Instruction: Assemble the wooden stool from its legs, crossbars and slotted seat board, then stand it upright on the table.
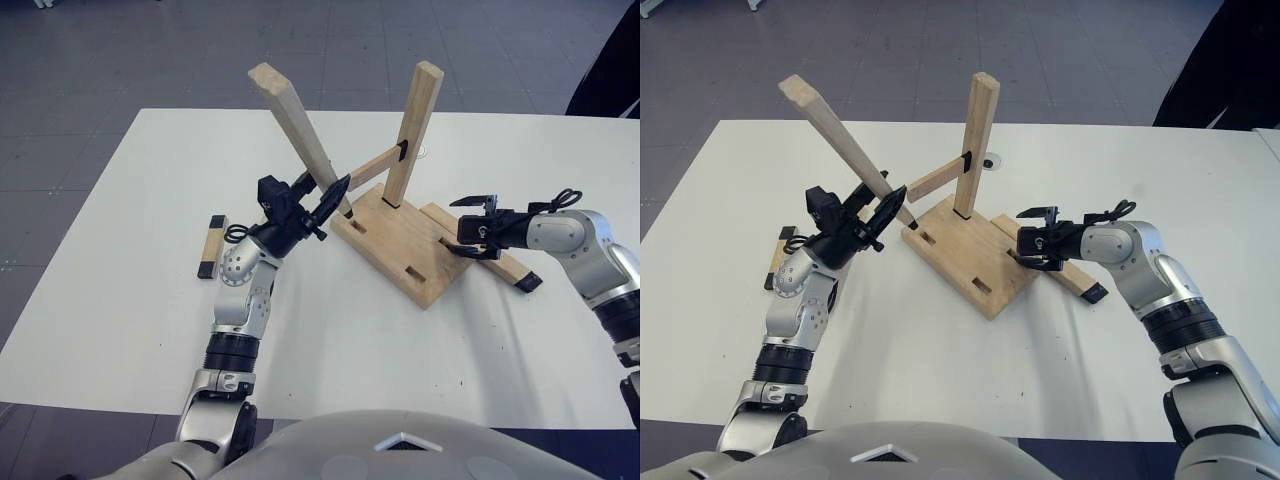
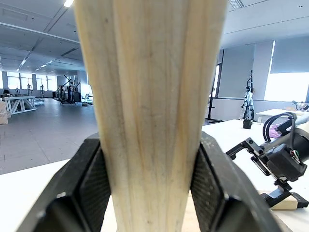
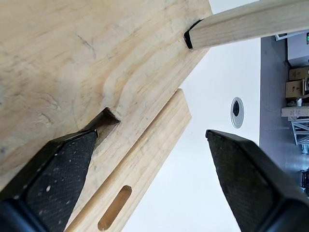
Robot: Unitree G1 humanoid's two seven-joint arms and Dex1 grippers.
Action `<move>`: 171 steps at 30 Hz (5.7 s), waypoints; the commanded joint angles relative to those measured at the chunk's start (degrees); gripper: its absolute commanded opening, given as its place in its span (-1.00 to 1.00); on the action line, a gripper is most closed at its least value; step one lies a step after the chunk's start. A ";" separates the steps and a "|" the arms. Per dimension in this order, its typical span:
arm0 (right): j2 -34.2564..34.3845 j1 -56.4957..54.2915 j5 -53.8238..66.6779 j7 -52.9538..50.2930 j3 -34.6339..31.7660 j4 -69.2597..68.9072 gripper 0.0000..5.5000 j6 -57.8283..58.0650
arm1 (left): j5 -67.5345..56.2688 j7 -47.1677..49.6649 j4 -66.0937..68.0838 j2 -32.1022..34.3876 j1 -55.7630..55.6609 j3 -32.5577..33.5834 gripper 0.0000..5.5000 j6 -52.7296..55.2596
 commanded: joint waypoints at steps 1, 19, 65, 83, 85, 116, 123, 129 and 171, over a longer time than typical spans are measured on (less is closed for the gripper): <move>3.58 2.67 -0.14 2.65 1.14 -2.04 0.52 4.44 | 2.12 0.56 3.57 -1.60 -0.33 -0.73 -0.25 -2.80; 2.83 3.59 0.64 7.60 -2.30 -9.25 0.52 9.04 | 3.48 -5.11 14.37 0.29 -2.62 0.80 -0.25 -10.72; 20.90 -19.49 -8.00 -9.41 -0.91 37.05 0.52 -12.41 | 3.82 -7.18 19.88 -2.79 -4.87 -0.29 -0.25 -16.45; 27.05 -23.56 -7.55 -11.09 -2.22 44.17 0.52 -20.57 | 2.48 -13.81 20.78 1.90 -3.87 0.42 -0.25 -14.17; 27.71 -24.04 -7.87 -12.31 -2.41 44.33 0.52 -20.69 | 2.67 -15.40 21.50 2.95 -3.70 0.05 -0.25 -13.76; 28.49 -18.44 19.62 -8.69 -20.63 -16.11 0.52 27.17 | 9.35 -8.69 25.03 2.76 4.72 0.87 -0.25 -29.27; 27.61 -19.99 17.84 -1.95 -11.02 -15.42 0.52 25.89 | 8.27 -5.18 23.48 2.21 7.22 0.68 -0.25 -30.04; 30.94 -26.37 12.13 -1.05 -3.96 -4.41 0.52 23.26 | 5.04 -2.80 21.14 -0.32 8.68 1.63 -0.26 -27.64; 9.80 -8.16 4.39 21.35 -0.78 11.07 0.52 -4.30 | 11.72 3.66 17.84 3.67 10.92 -1.47 -0.26 -31.97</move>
